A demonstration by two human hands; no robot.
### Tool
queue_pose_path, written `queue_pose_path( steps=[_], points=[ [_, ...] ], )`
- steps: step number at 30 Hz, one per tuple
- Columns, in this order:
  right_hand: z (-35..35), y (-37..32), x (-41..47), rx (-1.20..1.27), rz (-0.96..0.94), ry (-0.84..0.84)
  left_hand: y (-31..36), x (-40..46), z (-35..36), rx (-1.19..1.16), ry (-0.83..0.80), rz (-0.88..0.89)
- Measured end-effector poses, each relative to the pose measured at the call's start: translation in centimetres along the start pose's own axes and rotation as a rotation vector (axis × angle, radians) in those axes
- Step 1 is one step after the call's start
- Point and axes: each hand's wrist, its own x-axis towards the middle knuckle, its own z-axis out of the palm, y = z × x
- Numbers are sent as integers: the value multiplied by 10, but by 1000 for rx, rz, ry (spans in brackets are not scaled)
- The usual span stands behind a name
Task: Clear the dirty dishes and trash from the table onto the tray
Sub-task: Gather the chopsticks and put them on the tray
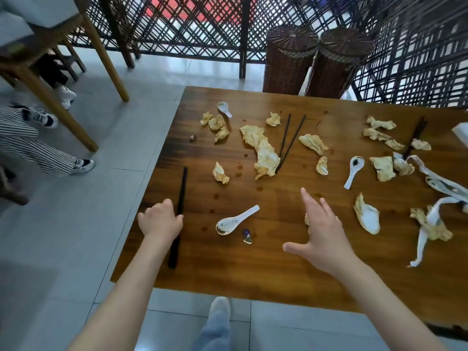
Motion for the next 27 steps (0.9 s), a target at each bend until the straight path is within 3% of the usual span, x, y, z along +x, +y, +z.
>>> queue_pose_path(
  steps=[10,18,23,27],
  points=[
    [1,-2,-4,11,11,-1,7,3,7,14,-192,-52],
    [-14,8,-14,25,17,-4,4,-4,5,-41,-126,-88],
    [-25,21,-13,34,35,-9,30,1,-14,-235,-18,-126],
    [-33,33,-4,50,37,4,69,7,-36,-386,33,-35]
  ],
)
